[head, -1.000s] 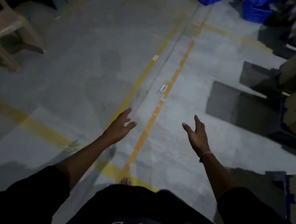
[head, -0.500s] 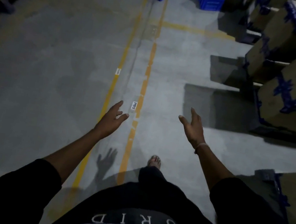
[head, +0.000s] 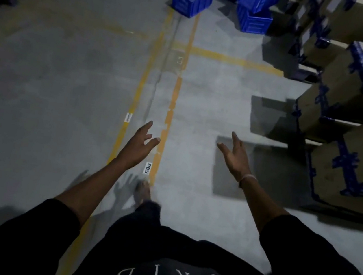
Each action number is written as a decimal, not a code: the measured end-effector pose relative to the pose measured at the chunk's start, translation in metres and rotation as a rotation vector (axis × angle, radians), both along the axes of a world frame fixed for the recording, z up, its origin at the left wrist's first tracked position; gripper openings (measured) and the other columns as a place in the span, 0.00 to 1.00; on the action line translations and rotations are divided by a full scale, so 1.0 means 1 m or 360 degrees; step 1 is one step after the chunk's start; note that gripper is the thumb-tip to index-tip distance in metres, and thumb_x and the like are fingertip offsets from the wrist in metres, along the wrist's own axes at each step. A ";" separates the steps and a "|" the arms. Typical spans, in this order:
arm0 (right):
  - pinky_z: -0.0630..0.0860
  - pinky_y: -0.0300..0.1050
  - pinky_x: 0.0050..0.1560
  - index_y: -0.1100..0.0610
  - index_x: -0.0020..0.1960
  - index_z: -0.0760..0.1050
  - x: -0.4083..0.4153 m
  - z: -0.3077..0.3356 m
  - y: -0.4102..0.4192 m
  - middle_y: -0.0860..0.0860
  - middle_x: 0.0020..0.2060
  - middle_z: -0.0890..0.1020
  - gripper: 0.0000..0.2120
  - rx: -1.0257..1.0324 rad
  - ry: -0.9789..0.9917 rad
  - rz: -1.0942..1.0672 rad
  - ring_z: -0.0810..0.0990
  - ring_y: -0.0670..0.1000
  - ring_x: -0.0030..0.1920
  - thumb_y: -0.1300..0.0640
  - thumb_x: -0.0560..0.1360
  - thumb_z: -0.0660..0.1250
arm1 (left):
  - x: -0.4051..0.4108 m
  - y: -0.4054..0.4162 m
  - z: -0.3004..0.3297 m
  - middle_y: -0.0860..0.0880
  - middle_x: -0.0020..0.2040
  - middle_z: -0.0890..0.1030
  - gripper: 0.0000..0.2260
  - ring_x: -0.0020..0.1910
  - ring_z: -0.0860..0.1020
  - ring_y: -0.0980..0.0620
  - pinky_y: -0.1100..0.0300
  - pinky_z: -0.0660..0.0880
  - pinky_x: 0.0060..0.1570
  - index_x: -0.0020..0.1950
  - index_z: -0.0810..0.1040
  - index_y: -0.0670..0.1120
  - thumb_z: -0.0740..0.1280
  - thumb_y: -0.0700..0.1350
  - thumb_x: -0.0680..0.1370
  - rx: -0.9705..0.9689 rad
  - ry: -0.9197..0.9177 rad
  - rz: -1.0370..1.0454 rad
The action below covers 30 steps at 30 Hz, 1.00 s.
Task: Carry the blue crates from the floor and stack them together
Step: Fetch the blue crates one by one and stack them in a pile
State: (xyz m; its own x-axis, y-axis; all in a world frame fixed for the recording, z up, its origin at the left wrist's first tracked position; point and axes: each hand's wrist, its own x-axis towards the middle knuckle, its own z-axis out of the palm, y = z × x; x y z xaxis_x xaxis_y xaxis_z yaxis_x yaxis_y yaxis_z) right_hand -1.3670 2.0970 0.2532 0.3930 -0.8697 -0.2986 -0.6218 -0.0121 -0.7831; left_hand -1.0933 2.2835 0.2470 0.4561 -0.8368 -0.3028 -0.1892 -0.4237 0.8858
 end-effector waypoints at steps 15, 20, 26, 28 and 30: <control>0.62 0.49 0.72 0.49 0.79 0.55 0.205 -0.011 -0.269 0.49 0.77 0.59 0.36 0.0090 -0.0085 -0.0338 0.63 0.53 0.75 0.40 0.77 0.65 | 0.230 -0.328 0.015 0.47 0.80 0.64 0.30 0.75 0.68 0.51 0.62 0.67 0.61 0.83 0.57 0.52 0.65 0.52 0.83 0.0099 -0.0149 -0.0334; 0.62 0.50 0.73 0.49 0.79 0.55 0.249 -0.014 -0.367 0.49 0.77 0.59 0.36 0.0103 -0.0133 -0.0460 0.62 0.53 0.75 0.40 0.77 0.66 | 0.283 -0.439 0.014 0.50 0.81 0.63 0.30 0.75 0.68 0.52 0.59 0.68 0.65 0.83 0.57 0.54 0.65 0.53 0.83 0.0078 -0.0179 -0.0427; 0.61 0.50 0.72 0.50 0.79 0.55 0.288 -0.026 -0.523 0.49 0.77 0.58 0.36 0.0026 -0.0143 -0.0474 0.61 0.54 0.76 0.40 0.77 0.65 | 0.330 -0.597 -0.004 0.47 0.79 0.65 0.30 0.74 0.70 0.50 0.53 0.72 0.66 0.82 0.56 0.57 0.64 0.55 0.83 0.0083 -0.0181 -0.0449; 0.60 0.50 0.71 0.50 0.79 0.55 0.299 -0.026 -0.578 0.50 0.77 0.58 0.36 0.0009 -0.0158 -0.0466 0.61 0.54 0.76 0.40 0.77 0.65 | 0.341 -0.652 -0.006 0.46 0.79 0.65 0.29 0.73 0.71 0.49 0.54 0.72 0.66 0.82 0.56 0.57 0.64 0.54 0.83 0.0063 -0.0177 -0.0433; 0.60 0.48 0.71 0.50 0.79 0.56 0.308 -0.021 -0.630 0.50 0.77 0.58 0.35 0.0038 -0.0176 -0.0495 0.61 0.54 0.76 0.40 0.78 0.65 | 0.347 -0.704 -0.002 0.46 0.79 0.65 0.29 0.73 0.72 0.49 0.55 0.72 0.65 0.82 0.56 0.56 0.64 0.54 0.83 0.0059 -0.0161 -0.0429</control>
State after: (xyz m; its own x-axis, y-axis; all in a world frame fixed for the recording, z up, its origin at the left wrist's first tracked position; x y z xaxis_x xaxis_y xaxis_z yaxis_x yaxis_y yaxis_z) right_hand -1.0593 1.4667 0.2324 0.1409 -0.9464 -0.2908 -0.5042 0.1841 -0.8437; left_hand -0.7462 1.5795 0.2448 0.2483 -0.9212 -0.2996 -0.3862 -0.3778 0.8415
